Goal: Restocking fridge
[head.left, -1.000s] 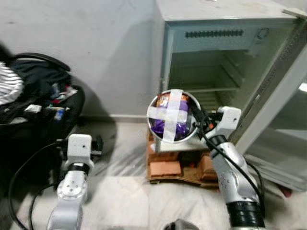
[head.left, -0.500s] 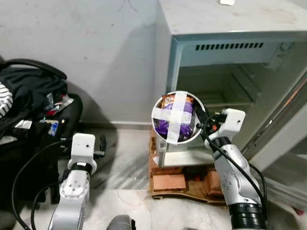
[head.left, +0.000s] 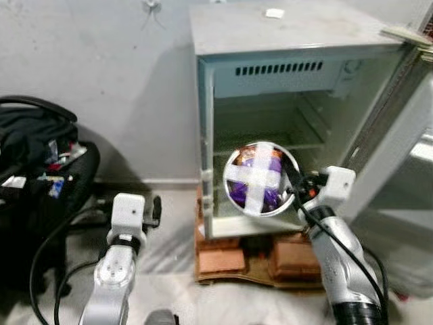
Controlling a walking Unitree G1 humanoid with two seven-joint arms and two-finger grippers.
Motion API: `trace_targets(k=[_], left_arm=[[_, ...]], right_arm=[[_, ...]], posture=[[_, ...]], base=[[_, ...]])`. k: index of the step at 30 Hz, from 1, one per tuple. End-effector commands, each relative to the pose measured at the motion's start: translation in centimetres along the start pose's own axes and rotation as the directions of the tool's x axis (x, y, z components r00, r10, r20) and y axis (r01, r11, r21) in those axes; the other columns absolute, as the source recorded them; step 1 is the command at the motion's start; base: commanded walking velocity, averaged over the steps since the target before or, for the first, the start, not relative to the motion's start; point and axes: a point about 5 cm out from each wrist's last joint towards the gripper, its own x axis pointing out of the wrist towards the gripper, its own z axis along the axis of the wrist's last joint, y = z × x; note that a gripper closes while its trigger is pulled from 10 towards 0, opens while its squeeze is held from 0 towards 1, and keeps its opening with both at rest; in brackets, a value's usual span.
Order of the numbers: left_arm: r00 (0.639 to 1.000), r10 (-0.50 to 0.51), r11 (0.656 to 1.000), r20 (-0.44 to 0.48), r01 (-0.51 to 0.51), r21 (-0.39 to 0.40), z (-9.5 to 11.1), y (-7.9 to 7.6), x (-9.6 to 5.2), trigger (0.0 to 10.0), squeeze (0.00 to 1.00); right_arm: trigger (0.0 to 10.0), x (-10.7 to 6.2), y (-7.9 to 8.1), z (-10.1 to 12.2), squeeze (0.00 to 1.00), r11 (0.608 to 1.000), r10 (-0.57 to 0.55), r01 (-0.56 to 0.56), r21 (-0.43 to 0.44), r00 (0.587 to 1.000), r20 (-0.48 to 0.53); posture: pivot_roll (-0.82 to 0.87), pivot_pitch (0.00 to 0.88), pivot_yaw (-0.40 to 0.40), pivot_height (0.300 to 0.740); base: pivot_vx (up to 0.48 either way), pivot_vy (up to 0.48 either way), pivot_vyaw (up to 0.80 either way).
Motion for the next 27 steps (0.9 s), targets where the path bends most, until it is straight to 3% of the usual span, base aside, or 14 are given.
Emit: trace_targets(k=[1,14,27], left_arm=[[1.0,0.018,1.0,0.008,-0.018,-0.012,0.3,0.7,0.0,10.0,0.0],[0.999,0.053,0.998,-0.007,-0.053,-0.014,0.0,1.9,-0.3,10.0,0.0],[0.999,0.037,0.999,-0.027,-0.038,-0.026,-0.5,1.5,-0.8,10.0,0.0]], right_arm=[[10.0,0.4,1.0,0.8,0.0,1.0,0.031,-0.031,0.004,0.999,0.033],[10.0,0.2,1.3,0.0,0.0,0.999,0.034,-0.034,0.014,0.999,0.006],[10.0,0.0,1.1,-0.6,0.0,1.0,0.023,-0.023,0.011,1.0,-0.018]], posture=[[0.1,0.034,-0.009,0.74],[0.11,0.052,-0.005,0.74],[0.1,0.052,-0.012,0.74]], base=[[0.0,0.0,0.0],[0.0,0.0,0.0],[0.328,0.0,0.0]])
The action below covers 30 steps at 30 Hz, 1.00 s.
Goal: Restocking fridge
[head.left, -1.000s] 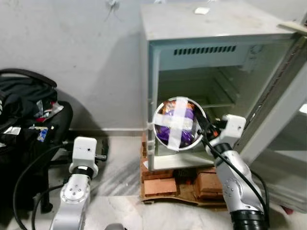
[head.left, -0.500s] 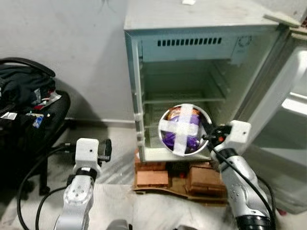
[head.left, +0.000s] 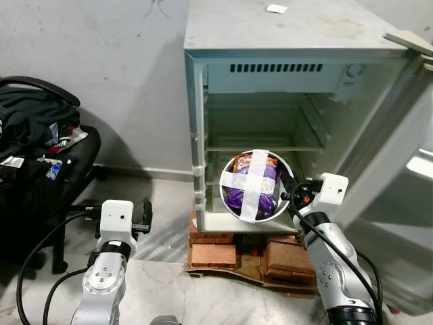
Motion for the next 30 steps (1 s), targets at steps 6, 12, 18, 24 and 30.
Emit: trace_targets(k=[6,12,18,24,30], left_arm=[[1.0,-0.009,1.0,0.01,0.009,-0.005,0.4,-0.1,0.0,10.0,0.0],[1.0,-0.006,1.0,0.005,0.006,-0.009,0.4,-0.2,-0.1,10.0,0.0],[1.0,0.022,1.0,-0.007,-0.022,-0.008,0.3,-0.1,-0.3,10.0,0.0],[0.999,0.044,0.999,-0.025,-0.045,-0.015,0.1,0.2,-1.0,10.0,0.0],[0.997,0.061,0.998,-0.045,-0.062,-0.019,0.3,0.8,-2.0,10.0,0.0]], right_arm=[[10.0,0.2,0.2,0.5,0.0,1.0,0.002,-0.002,-0.006,1.0,0.02],[10.0,0.2,0.2,0.4,0.0,1.0,0.007,-0.007,-0.019,1.0,0.014],[10.0,0.2,0.5,0.1,0.0,0.999,0.026,-0.026,-0.021,1.0,-0.004],[10.0,0.7,0.8,-0.2,0.0,0.999,0.035,-0.035,0.001,0.999,-0.019],[10.0,3.5,2.4,-0.5,0.0,0.997,0.069,-0.068,0.027,0.997,-0.035]], posture=[[0.1,0.05,-0.01,0.74],[0.1,0.053,-0.012,0.74],[0.11,0.071,-0.019,0.74],[0.13,0.096,-0.024,0.74],[0.18,0.157,-0.034,0.74]], base=[[0.367,0.0,0.0],[0.263,0.0,0.0],[0.0,0.0,0.0],[0.0,0.0,0.0],[0.0,0.0,0.0]])
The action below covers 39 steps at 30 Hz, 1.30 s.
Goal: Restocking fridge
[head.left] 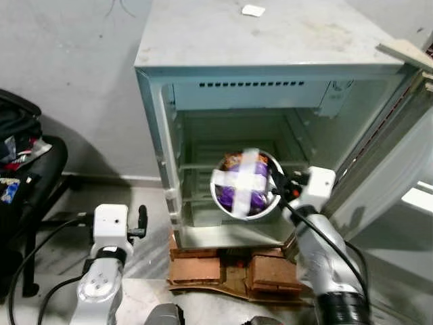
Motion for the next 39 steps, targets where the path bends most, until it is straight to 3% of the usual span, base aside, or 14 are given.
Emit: trace_targets(k=[1,10,13,22,31,32,39], left_arm=[[1.0,0.014,1.0,-0.009,-0.014,0.005,0.1,0.5,-0.5,10.0,0.0],[0.997,0.077,0.997,-0.018,-0.077,-0.005,0.5,1.3,-1.0,10.0,0.0],[0.997,0.08,0.997,-0.021,-0.08,-0.005,0.8,1.0,-1.2,10.0,0.0],[0.994,0.101,0.995,-0.03,-0.102,-0.025,1.1,0.9,-1.8,10.0,0.0],[0.994,0.093,0.995,-0.053,-0.095,-0.028,1.7,0.8,-3.8,10.0,0.0],[0.994,0.095,0.995,-0.061,-0.097,-0.032,1.7,0.7,-4.2,10.0,0.0],[0.989,0.109,0.992,-0.096,-0.115,-0.054,1.7,0.1,-6.0,10.0,0.0]], right_arm=[[10.0,1.0,0.5,0.3,0.0,1.0,0.008,-0.008,0.002,1.0,0.011],[10.0,4.2,1.1,1.4,0.0,0.995,-0.056,0.055,0.081,0.998,0.014],[10.0,5.4,2.0,2.3,0.0,0.997,-0.057,0.055,0.055,0.997,0.045],[10.0,6.7,2.8,2.9,0.0,0.99,-0.1,0.094,0.102,0.993,0.062],[10.0,7.8,2.5,3.5,0.0,0.938,-0.243,0.229,0.259,0.97,0.022],[10.0,8.0,2.4,3.5,0.0,0.916,-0.274,0.261,0.304,0.962,0.0],[10.0,8.6,2.8,4.6,0.0,0.854,-0.343,0.329,0.403,0.938,-0.039]], posture=[[0.19,0.163,-0.037,0.74],[0.22,0.208,-0.065,0.74],[0.24,0.216,-0.07,0.74],[0.24,0.239,-0.085,0.74],[0.31,0.304,-0.086,0.74],[0.32,0.318,-0.091,0.74],[0.34,0.368,-0.127,0.74]], base=[[0.0,0.0,0.0],[0.0,0.0,0.06],[0.0,0.0,0.75],[0.0,0.0,0.24],[0.0,0.0,0.0],[0.0,0.0,0.0],[0.0,0.0,0.0]])
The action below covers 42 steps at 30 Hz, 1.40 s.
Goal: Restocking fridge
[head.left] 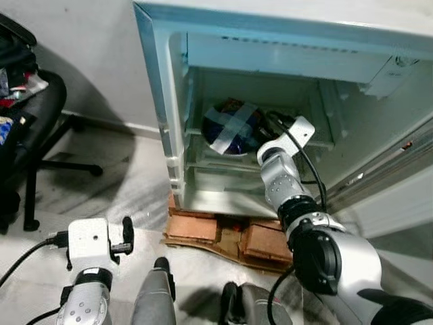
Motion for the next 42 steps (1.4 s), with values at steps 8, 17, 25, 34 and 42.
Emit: trace_targets(k=[8,17,25,34,42], left_arm=[[0.999,0.017,1.0,-0.046,-0.018,-0.015,-0.1,-0.6,-1.5,10.0,0.0],[0.997,0.047,0.998,-0.062,-0.049,-0.039,-0.1,-0.8,-1.9,10.0,0.0],[0.996,0.051,0.997,-0.071,-0.055,-0.052,-0.1,-1.2,-2.1,10.0,0.0],[0.996,0.06,0.996,-0.068,-0.064,-0.058,-0.1,-1.5,-1.6,10.0,0.0],[0.996,0.062,0.996,-0.057,-0.065,-0.064,0.0,-1.6,-0.9,10.0,0.0]], right_arm=[[10.0,0.2,3.5,0.2,0.0,0.984,-0.041,0.048,0.171,0.998,-0.044],[10.0,0.1,7.0,1.6,0.0,0.976,0.018,-0.014,0.216,1.0,-0.014],[10.0,0.2,7.4,2.7,1.0,0.973,0.042,-0.048,0.224,0.999,0.031],[10.0,0.4,7.6,3.4,1.0,0.867,0.09,-0.091,0.49,0.996,0.026],[10.0,0.6,7.6,4.9,1.0,0.868,0.149,-0.173,0.466,0.985,0.088]], posture=[[0.36,0.403,-0.161,0.74],[0.37,0.414,-0.186,0.74],[0.36,0.42,-0.191,0.74],[0.36,0.411,-0.193,0.74],[0.34,0.387,-0.191,0.74]], base=[[0.0,0.0,0.0],[0.0,0.0,0.0],[0.0,0.0,0.0],[0.0,0.0,0.0],[0.0,0.0,0.0]])
